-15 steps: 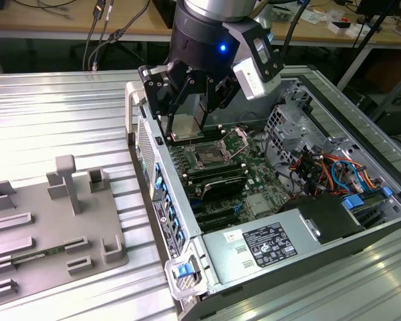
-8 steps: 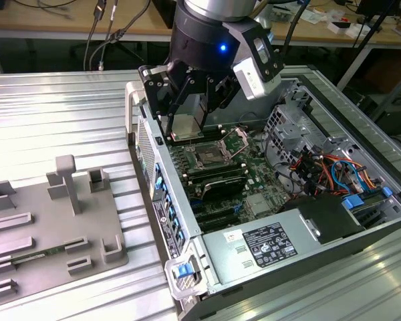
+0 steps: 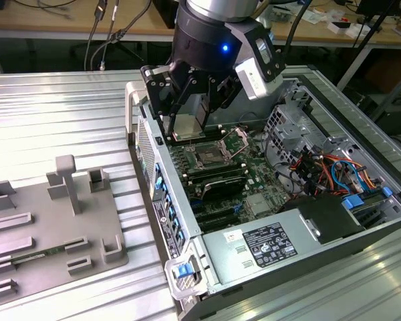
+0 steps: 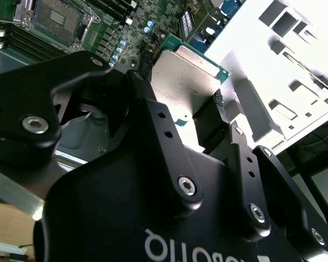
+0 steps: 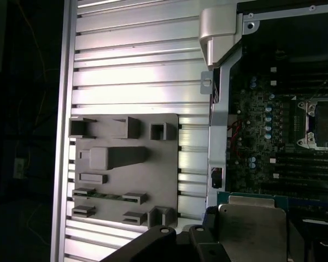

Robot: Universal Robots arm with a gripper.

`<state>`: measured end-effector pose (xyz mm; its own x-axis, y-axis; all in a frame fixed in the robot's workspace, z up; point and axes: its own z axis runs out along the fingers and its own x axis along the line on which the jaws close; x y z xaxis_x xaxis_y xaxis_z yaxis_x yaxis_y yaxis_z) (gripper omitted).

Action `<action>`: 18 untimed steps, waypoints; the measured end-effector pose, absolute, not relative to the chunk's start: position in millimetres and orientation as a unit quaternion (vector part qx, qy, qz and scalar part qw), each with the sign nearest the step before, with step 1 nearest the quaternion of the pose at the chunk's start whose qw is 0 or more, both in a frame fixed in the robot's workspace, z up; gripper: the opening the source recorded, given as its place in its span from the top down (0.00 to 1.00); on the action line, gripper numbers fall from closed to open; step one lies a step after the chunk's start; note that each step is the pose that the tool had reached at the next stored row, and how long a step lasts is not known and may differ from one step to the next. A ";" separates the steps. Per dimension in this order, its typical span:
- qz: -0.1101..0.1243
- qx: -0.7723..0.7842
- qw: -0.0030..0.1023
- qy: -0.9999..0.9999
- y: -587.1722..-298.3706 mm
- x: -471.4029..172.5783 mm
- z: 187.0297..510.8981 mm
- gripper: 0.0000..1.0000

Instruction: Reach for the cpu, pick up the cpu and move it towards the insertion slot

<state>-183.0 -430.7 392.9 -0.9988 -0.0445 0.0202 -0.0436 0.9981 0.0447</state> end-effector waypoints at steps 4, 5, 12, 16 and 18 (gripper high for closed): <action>-0.022 0.022 0.011 -0.999 -430.7 -179.9 392.2 0.45; -0.022 0.022 0.011 -0.999 -430.7 -179.6 392.0 0.45; -0.022 0.022 0.010 -0.999 -430.2 -171.5 390.1 0.45; -0.022 0.022 0.010 -0.999 -430.1 -165.9 388.4 0.45; -0.022 0.022 0.010 -0.999 -430.0 -162.3 387.8 0.45</action>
